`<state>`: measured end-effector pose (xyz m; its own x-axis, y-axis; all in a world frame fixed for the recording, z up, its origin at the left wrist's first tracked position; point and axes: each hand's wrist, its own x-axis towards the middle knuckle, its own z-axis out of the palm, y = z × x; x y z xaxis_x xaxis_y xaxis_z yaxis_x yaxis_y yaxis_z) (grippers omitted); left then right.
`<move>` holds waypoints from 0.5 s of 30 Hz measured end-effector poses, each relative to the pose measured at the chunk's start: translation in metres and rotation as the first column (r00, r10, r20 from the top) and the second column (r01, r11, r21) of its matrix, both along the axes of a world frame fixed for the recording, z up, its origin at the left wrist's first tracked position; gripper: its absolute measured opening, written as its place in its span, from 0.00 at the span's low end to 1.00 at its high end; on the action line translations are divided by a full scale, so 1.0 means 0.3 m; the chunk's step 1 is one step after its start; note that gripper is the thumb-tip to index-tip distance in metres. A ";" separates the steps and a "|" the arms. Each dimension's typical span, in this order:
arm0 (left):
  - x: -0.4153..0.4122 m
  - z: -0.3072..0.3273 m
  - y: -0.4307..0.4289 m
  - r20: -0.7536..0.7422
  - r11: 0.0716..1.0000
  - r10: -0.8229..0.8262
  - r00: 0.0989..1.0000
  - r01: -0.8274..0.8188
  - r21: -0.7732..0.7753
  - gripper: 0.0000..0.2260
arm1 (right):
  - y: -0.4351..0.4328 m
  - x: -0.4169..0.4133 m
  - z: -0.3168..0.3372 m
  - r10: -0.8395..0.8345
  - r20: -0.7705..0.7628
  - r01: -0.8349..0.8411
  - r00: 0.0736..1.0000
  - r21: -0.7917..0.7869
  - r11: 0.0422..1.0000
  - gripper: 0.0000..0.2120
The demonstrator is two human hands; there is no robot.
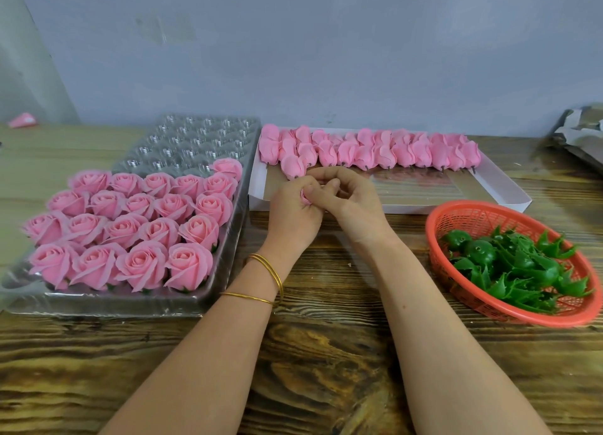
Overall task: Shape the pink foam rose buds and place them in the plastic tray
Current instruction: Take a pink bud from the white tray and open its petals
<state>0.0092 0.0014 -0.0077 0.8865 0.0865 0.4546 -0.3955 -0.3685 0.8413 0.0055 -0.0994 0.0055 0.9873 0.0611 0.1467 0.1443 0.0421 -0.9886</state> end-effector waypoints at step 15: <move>0.001 0.008 -0.002 -0.008 0.998 0.057 0.998 -0.057 0.039 0.15 | -0.011 0.010 0.018 0.115 -0.103 -0.072 0.988 0.355 0.932 0.10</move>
